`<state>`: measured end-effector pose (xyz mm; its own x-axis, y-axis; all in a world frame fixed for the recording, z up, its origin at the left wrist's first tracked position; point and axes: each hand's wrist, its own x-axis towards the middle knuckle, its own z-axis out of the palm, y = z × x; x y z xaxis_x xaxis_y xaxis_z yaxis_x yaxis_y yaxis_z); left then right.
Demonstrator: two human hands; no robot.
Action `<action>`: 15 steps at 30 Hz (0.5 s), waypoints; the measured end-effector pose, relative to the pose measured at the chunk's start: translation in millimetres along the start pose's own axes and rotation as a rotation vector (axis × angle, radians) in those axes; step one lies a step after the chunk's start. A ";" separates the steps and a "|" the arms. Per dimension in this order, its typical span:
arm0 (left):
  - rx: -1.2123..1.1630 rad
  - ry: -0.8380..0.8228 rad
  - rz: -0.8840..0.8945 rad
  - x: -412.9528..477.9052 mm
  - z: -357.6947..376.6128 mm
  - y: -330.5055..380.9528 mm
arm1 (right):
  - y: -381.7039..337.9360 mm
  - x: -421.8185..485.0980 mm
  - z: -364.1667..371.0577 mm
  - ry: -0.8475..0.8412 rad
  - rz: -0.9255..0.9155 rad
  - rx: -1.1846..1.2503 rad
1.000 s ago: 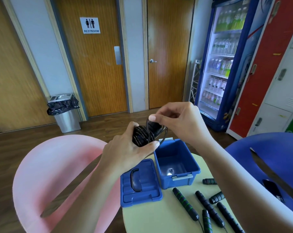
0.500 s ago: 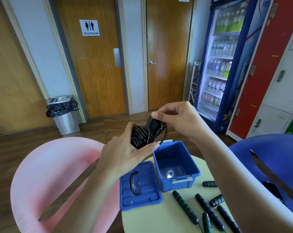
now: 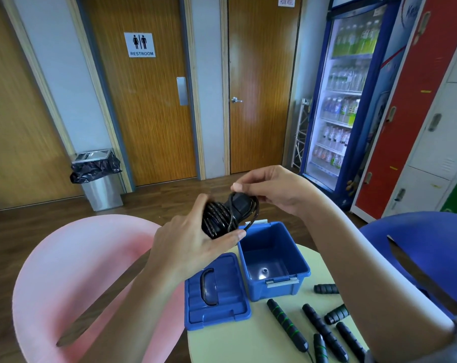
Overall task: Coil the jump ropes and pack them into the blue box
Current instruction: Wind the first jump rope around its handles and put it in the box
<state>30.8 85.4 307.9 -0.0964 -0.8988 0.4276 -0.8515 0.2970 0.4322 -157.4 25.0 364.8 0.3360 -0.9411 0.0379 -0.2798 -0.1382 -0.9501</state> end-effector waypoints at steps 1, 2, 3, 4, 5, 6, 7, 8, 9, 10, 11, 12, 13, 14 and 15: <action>0.009 0.003 0.002 -0.9 0.5 0.0 | 0.8 0.6 0.4 -0.011 0.007 0.009; 0.012 0.007 0.001 -1.7 0.8 0.4 | 1.5 0.3 0.9 -0.019 0.009 0.017; 0.012 0.008 -0.001 -2.4 1.0 0.4 | 3.1 0.3 1.4 -0.022 0.001 0.028; 0.008 0.008 -0.003 -2.5 1.0 0.5 | 5.3 0.0 1.8 -0.018 -0.021 0.045; 0.000 0.006 -0.008 -2.6 1.3 0.5 | 8.5 0.0 2.2 -0.008 -0.063 0.059; -0.011 0.006 -0.011 -3.0 1.2 0.8 | 11.7 -0.8 2.8 0.006 -0.126 0.070; -0.023 0.002 -0.011 -3.2 1.5 0.9 | 15.0 -2.1 3.7 0.022 -0.202 0.069; -0.039 -0.005 -0.009 -2.7 2.1 0.8 | 17.2 -3.9 4.4 0.036 -0.275 0.060; -0.061 -0.013 -0.009 -2.1 2.4 0.8 | 19.3 -5.4 4.2 0.049 -0.337 0.041; -0.089 -0.019 -0.014 -1.6 2.5 0.6 | 20.3 -7.3 3.3 0.055 -0.380 0.019; -0.113 -0.025 -0.021 -1.1 2.8 0.2 | 20.7 -9.5 1.5 0.055 -0.407 -0.011; -0.132 -0.030 -0.026 -0.7 3.0 -0.1 | 20.1 -12.1 0.0 0.051 -0.424 -0.047; -0.143 -0.036 -0.029 -0.7 3.4 -0.4 | 19.4 -14.6 -1.2 0.049 -0.441 -0.098; -0.152 -0.042 -0.033 -1.1 3.6 -0.1 | 17.9 -17.4 -1.0 0.061 -0.458 -0.172; -0.161 -0.048 -0.041 -2.0 4.1 0.5 | 15.9 -20.6 -0.2 0.092 -0.472 -0.268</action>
<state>28.4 86.1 304.0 -0.0915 -0.9245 0.3701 -0.7622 0.3042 0.5714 -168.9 42.2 348.9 0.4035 -0.7795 0.4791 -0.3414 -0.6140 -0.7116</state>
